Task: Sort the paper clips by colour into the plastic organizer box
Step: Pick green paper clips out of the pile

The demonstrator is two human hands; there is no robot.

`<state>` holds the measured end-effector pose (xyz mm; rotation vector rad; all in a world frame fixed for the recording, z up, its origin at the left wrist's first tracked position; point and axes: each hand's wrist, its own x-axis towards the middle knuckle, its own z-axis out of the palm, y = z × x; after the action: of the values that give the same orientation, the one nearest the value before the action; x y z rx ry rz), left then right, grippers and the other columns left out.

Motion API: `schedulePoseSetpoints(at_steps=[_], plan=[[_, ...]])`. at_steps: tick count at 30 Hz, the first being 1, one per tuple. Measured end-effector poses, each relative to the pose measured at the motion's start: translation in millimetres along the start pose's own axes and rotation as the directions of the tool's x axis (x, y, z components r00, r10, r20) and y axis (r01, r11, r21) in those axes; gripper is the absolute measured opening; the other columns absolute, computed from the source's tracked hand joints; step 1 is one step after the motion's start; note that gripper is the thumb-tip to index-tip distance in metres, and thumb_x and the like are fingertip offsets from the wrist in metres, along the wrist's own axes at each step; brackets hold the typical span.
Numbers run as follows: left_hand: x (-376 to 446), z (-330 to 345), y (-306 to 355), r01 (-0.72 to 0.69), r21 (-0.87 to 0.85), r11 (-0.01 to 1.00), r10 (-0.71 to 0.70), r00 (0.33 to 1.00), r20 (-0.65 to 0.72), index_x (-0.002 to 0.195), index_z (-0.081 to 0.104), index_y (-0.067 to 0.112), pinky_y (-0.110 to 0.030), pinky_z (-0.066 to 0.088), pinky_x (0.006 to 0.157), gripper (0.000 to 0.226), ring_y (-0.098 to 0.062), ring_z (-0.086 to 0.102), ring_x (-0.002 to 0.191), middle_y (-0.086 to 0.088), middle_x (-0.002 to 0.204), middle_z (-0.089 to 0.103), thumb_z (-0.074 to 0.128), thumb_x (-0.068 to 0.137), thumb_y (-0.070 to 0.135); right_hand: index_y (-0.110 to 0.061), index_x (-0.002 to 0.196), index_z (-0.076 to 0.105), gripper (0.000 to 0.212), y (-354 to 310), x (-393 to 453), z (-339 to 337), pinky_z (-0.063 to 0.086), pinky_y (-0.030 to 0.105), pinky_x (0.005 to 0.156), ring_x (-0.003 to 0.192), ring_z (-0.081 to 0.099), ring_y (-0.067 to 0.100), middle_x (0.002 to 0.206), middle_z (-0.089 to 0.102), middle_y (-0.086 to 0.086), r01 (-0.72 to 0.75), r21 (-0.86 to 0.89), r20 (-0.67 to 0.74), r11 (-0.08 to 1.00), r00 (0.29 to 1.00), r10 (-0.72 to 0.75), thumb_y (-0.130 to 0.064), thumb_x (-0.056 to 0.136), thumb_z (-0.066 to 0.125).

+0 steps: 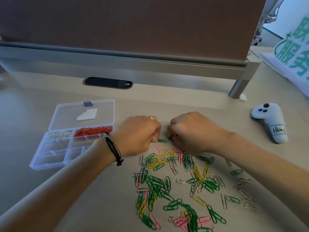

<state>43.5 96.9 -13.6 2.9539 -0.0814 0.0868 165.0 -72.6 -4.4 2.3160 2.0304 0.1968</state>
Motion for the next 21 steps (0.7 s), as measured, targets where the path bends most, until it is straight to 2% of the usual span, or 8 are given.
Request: schedulePoseSetpoints(at_steps=[3,7,11,15,17,19,20,21], plan=[[0.5,2.8,0.3,-0.032,0.041,0.999,0.032,0.999,0.006,0.086,0.048,0.029,-0.031,0.047,0.071,0.016,-0.01,0.05,0.077,0.011,0.087,0.048,0.054,0.092,0.016,-0.021,0.075,0.063,0.007,5.7,-2.2,-9.5,0.049,0.035,0.068,0.07,0.06,0.018,0.071,0.066,-0.005,-0.182,0.358,-0.014,0.916,0.98,0.2,-0.022,0.082,0.062],[5.0,3.1,-13.0,0.057,-0.155,0.986,-0.059,0.998,-0.003,0.081,0.053,0.025,-0.032,0.046,0.067,0.021,-0.009,0.052,0.07,0.01,0.074,0.055,0.061,0.088,0.008,-0.008,0.082,0.074,0.014,13.5,-20.1,-16.0,0.055,0.026,0.065,0.063,0.069,0.015,0.069,0.073,0.007,-0.301,0.868,0.171,0.395,0.928,0.33,0.005,0.087,0.069],[2.5,2.5,-22.0,0.151,-0.514,0.844,-0.186,0.982,-0.018,0.101,0.073,0.028,-0.02,0.051,0.066,0.028,-0.002,0.058,0.06,0.005,0.074,0.065,0.066,0.089,0.004,0.001,0.109,0.073,0.026,14.4,-31.4,-11.4,0.054,0.023,0.065,0.065,0.064,0.018,0.071,0.068,0.016,-0.31,0.95,0.278,0.037,0.894,0.352,0.012,0.092,0.058],[-3.2,-1.4,-19.7,0.166,-0.765,0.623,-0.181,0.981,0.066,0.097,0.074,0.015,-0.02,0.047,0.057,0.026,-0.009,0.057,0.058,-0.003,0.07,0.062,0.054,0.097,-0.001,-0.001,0.087,0.065,0.029,17.3,-28.5,-9.2,0.035,0.026,0.052,0.057,0.046,0.018,0.066,0.051,0.01,-0.385,0.873,0.479,-0.299,0.794,0.374,0.001,0.095,0.038],[-3.0,-5.1,-15.2,0.24,-0.891,0.385,-0.189,0.966,0.179,0.092,0.066,0.006,-0.02,0.046,0.054,0.025,-0.011,0.054,0.058,-0.006,0.073,0.056,0.044,0.1,-0.002,-0.009,0.072,0.052,0.027,19.9,-25.2,-10.2,0.023,0.028,0.048,0.054,0.035,0.018,0.063,0.042,0.006,-0.368,0.805,0.542,-0.466,0.776,0.324,-0.012,0.092,0.034],[-1.4,-8.9,-9.7,0.334,-0.942,0.035,-0.134,0.935,0.327,0.083,0.056,0.006,-0.021,0.043,0.051,0.025,-0.016,0.052,0.06,-0.011,0.078,0.054,0.037,0.099,0.005,-0.014,0.065,0.045,0.033,23.5,-21.9,-9.4,0.019,0.028,0.047,0.051,0.031,0.017,0.06,0.041,0.003,-0.402,0.8,0.564,-0.446,0.758,0.328,-0.022,0.097,0.039],[-0.8,-10.4,-7.5,0.361,-0.929,-0.079,-0.106,0.924,0.368,0.077,0.052,0.008,-0.023,0.04,0.05,0.025,-0.018,0.05,0.061,-0.012,0.077,0.054,0.036,0.096,0.011,-0.014,0.064,0.047,0.037,25.1,-20.7,-8.4,0.021,0.026,0.047,0.05,0.033,0.016,0.058,0.044,0.001,-0.447,0.844,0.534,-0.296,0.749,0.391,-0.025,0.099,0.044],[0.5,-9.8,-6.2,0.378,-0.919,-0.112,-0.103,0.915,0.389,0.07,0.048,0.011,-0.024,0.037,0.049,0.026,-0.019,0.048,0.06,-0.012,0.075,0.053,0.037,0.093,0.016,-0.013,0.064,0.054,0.037,25.3,-19.6,-8.6,0.026,0.024,0.047,0.05,0.037,0.014,0.057,0.048,-0.002,-0.483,0.873,0.457,-0.066,0.764,0.456,-0.023,0.1,0.05]])
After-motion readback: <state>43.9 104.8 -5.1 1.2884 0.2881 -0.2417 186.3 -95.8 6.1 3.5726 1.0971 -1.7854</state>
